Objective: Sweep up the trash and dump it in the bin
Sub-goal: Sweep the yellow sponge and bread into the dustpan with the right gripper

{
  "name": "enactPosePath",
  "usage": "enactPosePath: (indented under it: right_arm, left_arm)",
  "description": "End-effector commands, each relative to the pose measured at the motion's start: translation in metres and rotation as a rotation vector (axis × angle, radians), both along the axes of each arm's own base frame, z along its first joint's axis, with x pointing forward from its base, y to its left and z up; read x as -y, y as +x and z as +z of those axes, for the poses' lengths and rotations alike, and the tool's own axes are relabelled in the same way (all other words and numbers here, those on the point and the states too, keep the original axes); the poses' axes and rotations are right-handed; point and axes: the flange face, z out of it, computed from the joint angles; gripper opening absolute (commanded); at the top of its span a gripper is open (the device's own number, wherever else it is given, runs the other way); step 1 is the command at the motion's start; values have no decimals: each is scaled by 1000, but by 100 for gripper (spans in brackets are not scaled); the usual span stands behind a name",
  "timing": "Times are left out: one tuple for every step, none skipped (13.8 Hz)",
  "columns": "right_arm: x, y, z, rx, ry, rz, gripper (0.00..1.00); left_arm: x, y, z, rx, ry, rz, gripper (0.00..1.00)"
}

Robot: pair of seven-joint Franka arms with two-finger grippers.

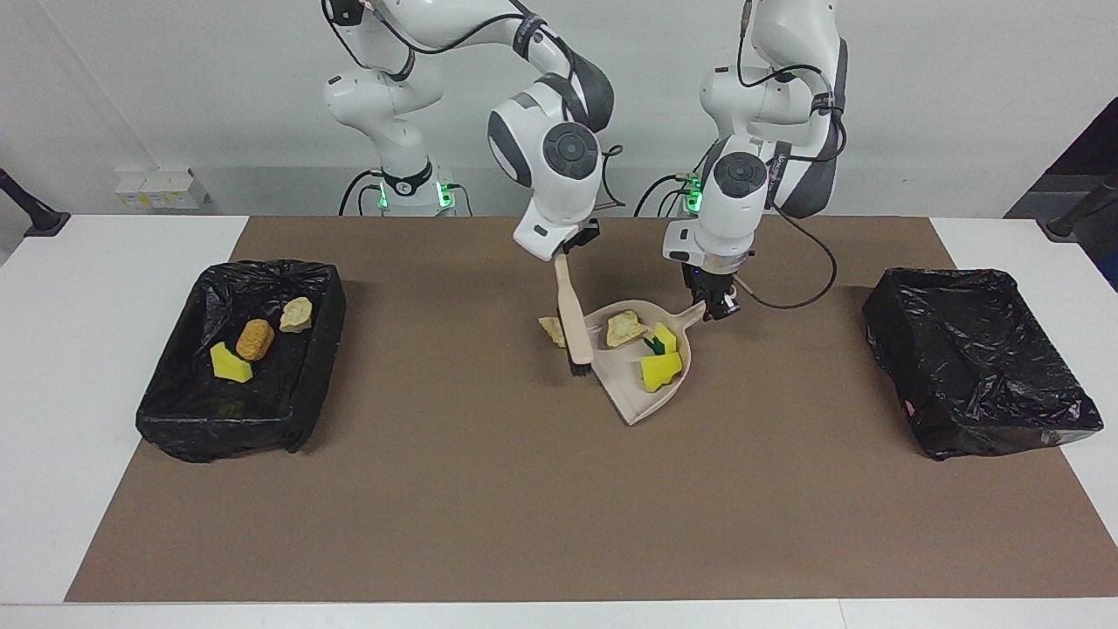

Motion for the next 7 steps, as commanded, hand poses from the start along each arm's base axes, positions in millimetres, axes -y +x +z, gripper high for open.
enactPosePath:
  right_arm:
    - [40,-20,-18,-5,-66,-67,0]
    - [56,-19,-27,11,-62,-94,0]
    - [69,-26,-41,23,-60,-102,0]
    - [74,-34,-59,34,-63,-111,0]
    - [74,-39,-73,37,-68,-112,0]
    - [72,-39,-83,45,-63,-116,0]
    - [67,-38,-95,40,-62,-112,0]
  left_arm:
    - [-1,-5,4,-4,-5,-149,0]
    - [-2,-7,5,-18,10,-205,0]
    - [-4,-10,5,-37,39,-236,0]
    - [-5,-11,5,-48,46,-239,0]
    - [-6,-13,4,-58,49,-250,0]
    - [-6,-13,4,-60,50,-258,0]
    - [-5,-13,4,-58,49,-253,0]
